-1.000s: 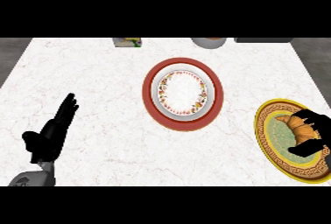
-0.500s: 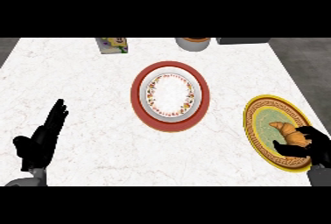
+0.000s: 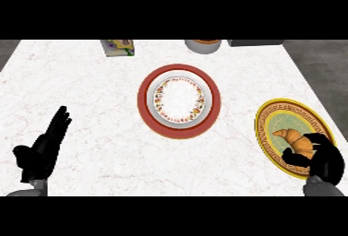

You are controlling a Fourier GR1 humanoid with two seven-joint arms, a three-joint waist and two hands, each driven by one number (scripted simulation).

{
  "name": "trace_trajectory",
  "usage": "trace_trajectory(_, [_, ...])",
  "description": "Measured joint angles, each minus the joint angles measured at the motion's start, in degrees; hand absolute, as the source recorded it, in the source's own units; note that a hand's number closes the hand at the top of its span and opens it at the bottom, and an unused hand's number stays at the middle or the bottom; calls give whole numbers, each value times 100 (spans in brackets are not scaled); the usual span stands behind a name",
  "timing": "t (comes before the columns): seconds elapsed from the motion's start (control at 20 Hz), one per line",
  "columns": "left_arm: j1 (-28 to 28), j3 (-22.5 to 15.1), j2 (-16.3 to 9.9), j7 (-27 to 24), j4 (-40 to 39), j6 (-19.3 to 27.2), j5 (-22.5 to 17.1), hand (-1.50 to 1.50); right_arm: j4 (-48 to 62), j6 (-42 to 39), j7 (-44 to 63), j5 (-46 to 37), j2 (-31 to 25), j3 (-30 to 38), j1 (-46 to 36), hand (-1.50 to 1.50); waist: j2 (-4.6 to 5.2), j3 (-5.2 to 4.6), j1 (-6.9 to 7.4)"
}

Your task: Pick the croissant from the plate and place it in the plate

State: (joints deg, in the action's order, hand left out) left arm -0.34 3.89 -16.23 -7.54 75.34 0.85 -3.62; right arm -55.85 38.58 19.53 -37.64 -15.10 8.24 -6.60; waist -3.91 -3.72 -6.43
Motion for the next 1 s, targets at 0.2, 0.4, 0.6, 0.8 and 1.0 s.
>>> trace_trajectory(0.2, [-17,-14,-10,7,30,-11,7,0,-427,594,447,-647,198,-170,91,150,66,58,45])
trace_trajectory(0.4, [-43,-44,9,14,52,-33,3,0,-759,1000,929,-1303,618,-374,48,150,139,132,156])
trace_trajectory(0.6, [-51,-87,12,9,71,-71,16,0,-1037,1126,1424,-2075,1062,-513,-59,150,195,184,265])
trace_trajectory(0.8, [-87,-117,-2,22,110,-134,3,0,-1255,986,2053,-2872,1330,-650,-253,150,237,228,397])
trace_trajectory(1.0, [-174,-181,19,34,124,-208,-4,0,-1457,603,2909,-3609,1436,-872,-667,150,271,262,537])
